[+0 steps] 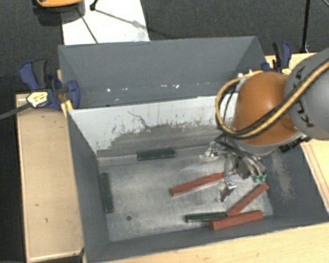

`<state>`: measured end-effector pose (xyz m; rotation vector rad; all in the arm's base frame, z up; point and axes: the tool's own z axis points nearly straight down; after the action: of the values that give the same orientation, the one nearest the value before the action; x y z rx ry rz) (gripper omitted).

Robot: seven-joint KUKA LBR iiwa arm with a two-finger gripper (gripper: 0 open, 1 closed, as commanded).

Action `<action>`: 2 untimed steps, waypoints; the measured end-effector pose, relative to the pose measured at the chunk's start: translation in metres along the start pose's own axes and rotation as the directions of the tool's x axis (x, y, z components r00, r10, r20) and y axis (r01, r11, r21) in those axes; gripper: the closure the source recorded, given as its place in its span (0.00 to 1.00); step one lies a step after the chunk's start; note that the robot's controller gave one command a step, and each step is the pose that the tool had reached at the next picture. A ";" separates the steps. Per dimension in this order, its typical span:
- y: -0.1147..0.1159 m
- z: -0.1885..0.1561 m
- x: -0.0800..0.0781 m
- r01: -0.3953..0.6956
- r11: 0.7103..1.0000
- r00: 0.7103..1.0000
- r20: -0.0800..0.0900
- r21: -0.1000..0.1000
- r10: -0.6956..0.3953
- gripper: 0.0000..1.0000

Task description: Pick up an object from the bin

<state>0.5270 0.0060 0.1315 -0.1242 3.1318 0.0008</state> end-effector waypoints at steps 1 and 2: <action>0.017 0.054 -0.025 0.208 0.978 0.978 0.001 -0.001 -0.208 1.00; 0.017 0.054 -0.025 0.208 0.978 0.978 0.001 -0.001 -0.208 1.00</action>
Offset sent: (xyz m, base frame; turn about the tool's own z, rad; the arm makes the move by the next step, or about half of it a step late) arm 0.0000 0.0000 0.0000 0.0000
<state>0.5511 0.0248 0.0779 -0.4512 3.1011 0.0017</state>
